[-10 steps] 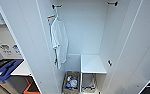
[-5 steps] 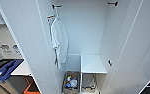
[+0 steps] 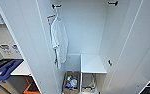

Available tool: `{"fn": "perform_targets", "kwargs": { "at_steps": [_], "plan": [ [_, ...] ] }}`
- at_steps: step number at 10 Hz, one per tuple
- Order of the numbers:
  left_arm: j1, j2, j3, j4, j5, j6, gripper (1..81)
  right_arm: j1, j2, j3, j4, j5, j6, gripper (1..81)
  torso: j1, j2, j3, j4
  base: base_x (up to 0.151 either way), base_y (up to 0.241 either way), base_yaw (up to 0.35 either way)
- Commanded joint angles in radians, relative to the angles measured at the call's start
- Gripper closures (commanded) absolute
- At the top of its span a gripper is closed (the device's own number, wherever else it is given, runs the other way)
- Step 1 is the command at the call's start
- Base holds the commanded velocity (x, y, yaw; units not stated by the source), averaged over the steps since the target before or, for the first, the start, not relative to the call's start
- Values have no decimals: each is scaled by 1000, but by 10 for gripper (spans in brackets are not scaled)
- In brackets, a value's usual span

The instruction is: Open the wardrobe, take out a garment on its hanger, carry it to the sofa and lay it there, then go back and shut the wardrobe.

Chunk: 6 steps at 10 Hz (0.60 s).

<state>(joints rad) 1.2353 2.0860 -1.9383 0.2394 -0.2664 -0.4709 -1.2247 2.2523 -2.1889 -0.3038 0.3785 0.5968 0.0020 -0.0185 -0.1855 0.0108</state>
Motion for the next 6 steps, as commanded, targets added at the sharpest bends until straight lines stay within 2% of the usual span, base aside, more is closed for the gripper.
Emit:
{"fn": "perform_targets", "kwargs": {
  "at_steps": [1, 2, 4, 6],
  "plan": [
    [-229, -156, -5, 6, 1, -184, 10, 189, -123, -63, -3, 2, 116, 10, 0, 0, 0, 0, 0, 0, 0],
    [-295, -173, 4, 8, 56, -192, 10, 242, -144, -75, -9, -13, 161, 10, 0, 0, 0, 0, 0, 0, 0],
    [-446, -165, 5, 5, 197, -193, 10, 340, -182, -73, -8, -58, 212, 10, 0, 1, -1, 0, 0, 0, 0],
    [-594, -104, 22, 6, 358, -193, 10, 438, -190, -86, -8, -107, 286, 10, 1, 1, -2, 0, 0, 0, 0]
  ]
}}
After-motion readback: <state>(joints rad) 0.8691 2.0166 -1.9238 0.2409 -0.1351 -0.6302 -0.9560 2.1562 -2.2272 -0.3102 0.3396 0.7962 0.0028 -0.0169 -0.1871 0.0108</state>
